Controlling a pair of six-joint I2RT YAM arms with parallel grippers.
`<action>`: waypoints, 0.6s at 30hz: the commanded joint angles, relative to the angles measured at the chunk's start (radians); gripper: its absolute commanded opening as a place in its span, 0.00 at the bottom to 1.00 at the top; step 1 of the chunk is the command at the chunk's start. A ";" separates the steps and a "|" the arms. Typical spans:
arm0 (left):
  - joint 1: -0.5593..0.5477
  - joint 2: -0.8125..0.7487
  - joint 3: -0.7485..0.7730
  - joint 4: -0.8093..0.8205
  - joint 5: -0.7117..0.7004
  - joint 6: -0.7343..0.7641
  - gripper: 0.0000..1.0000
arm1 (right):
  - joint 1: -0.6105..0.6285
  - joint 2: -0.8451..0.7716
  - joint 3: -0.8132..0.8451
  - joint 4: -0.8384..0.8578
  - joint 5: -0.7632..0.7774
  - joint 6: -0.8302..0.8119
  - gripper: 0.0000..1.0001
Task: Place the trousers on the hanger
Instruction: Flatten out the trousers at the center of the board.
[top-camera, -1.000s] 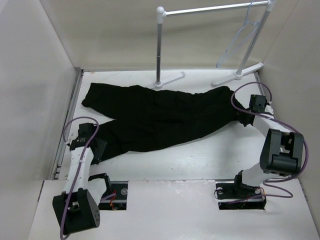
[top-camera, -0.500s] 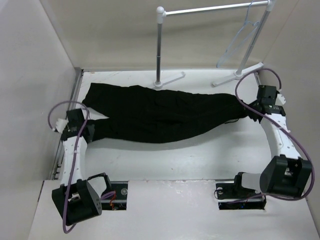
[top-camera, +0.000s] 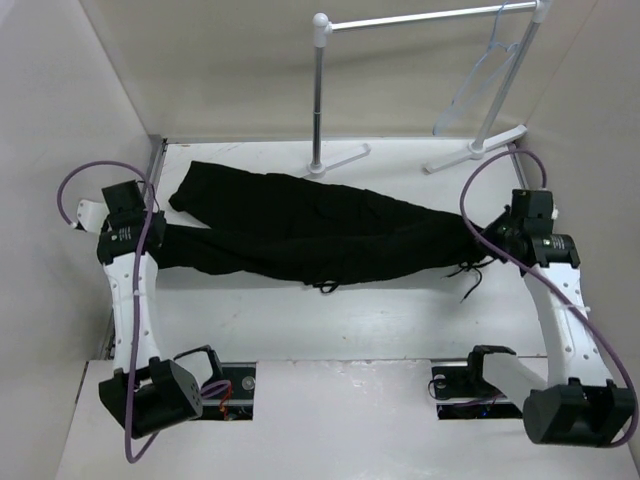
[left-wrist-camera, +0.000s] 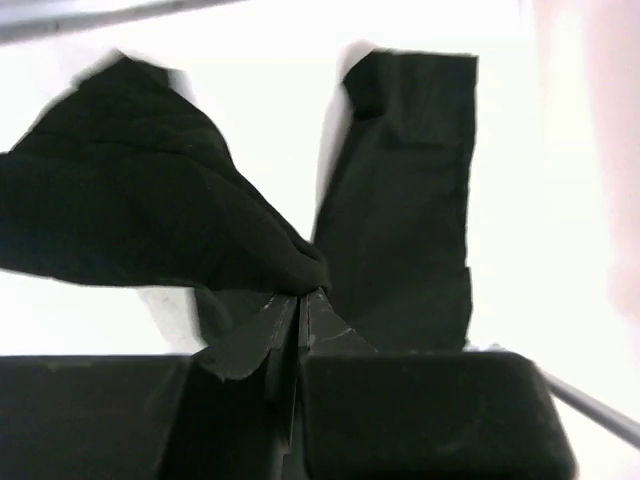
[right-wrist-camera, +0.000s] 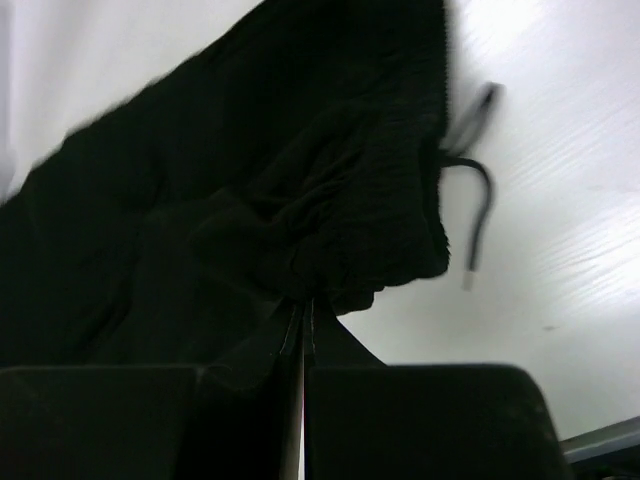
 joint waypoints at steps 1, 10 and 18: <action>0.026 -0.016 0.101 -0.036 -0.015 0.003 0.00 | 0.096 -0.086 -0.007 -0.005 -0.141 -0.026 0.03; 0.121 -0.088 -0.007 -0.116 -0.085 0.042 0.01 | 0.252 -0.465 -0.346 -0.259 -0.176 0.141 0.08; 0.205 -0.013 0.056 -0.110 -0.093 0.058 0.13 | 0.317 -0.420 -0.161 -0.337 -0.039 0.069 0.80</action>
